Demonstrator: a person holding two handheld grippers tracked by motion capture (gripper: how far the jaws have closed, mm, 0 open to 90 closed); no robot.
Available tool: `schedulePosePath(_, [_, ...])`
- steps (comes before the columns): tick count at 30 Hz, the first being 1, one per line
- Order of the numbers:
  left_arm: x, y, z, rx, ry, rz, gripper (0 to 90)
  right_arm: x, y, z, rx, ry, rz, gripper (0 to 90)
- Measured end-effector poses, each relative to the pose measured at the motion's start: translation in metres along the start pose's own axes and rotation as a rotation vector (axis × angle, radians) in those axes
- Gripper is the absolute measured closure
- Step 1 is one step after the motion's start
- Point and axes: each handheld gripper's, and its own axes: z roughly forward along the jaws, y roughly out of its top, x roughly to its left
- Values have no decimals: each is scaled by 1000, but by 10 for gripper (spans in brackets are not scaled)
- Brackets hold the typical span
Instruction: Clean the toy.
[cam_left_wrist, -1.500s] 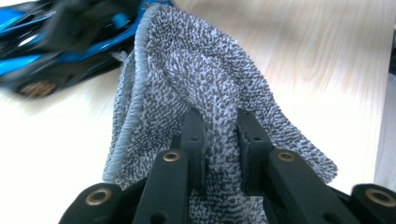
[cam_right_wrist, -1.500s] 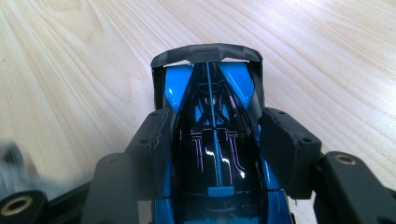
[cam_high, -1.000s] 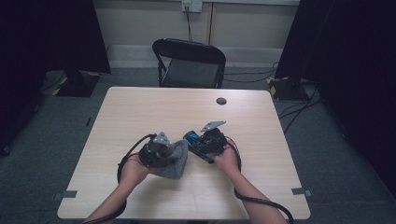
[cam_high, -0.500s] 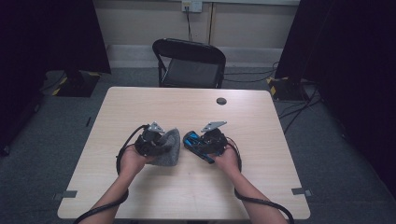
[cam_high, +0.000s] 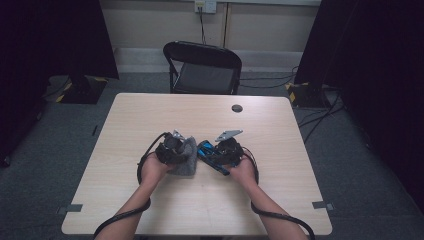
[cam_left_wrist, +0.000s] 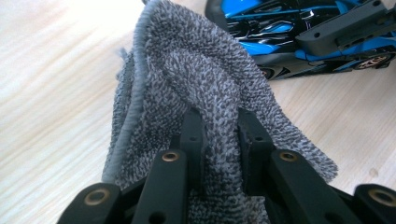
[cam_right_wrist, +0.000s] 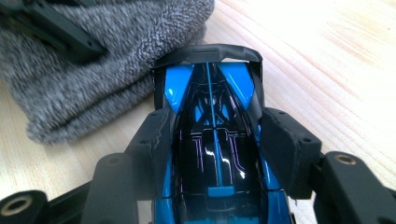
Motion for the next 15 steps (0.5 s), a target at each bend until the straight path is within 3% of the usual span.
schedulePosePath(15, [-15,0,8,34,-30,21,753,0,0,0,-1,0,-5,439])
